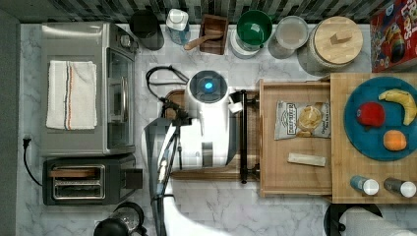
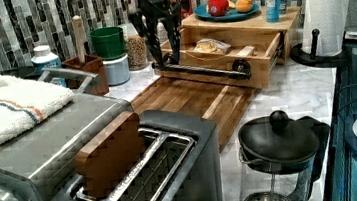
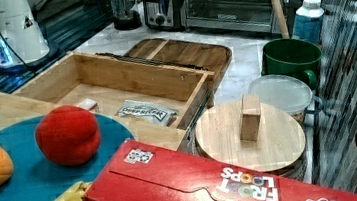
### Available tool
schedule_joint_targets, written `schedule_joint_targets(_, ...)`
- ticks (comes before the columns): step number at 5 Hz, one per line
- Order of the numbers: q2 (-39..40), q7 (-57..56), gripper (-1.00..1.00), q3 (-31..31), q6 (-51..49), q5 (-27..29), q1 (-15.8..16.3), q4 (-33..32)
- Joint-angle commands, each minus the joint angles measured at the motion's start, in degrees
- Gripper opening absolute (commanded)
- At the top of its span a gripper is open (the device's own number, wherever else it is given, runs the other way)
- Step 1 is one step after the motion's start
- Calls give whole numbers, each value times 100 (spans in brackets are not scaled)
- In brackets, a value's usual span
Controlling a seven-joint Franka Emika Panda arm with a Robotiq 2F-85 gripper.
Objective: Close the drawer.
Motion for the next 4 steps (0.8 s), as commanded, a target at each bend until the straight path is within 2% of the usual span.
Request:
schedule_joint_targets(1, -145, -1189, -100, -26, 1320, -693, -91, -788)
schedule_joint_targets(2, 32, -1425, -100, -273, 1547, -862, -31, -787)
schedule_joint_targets(4, 184, -2085, -100, -376, 1584, -1073, -375, -622)
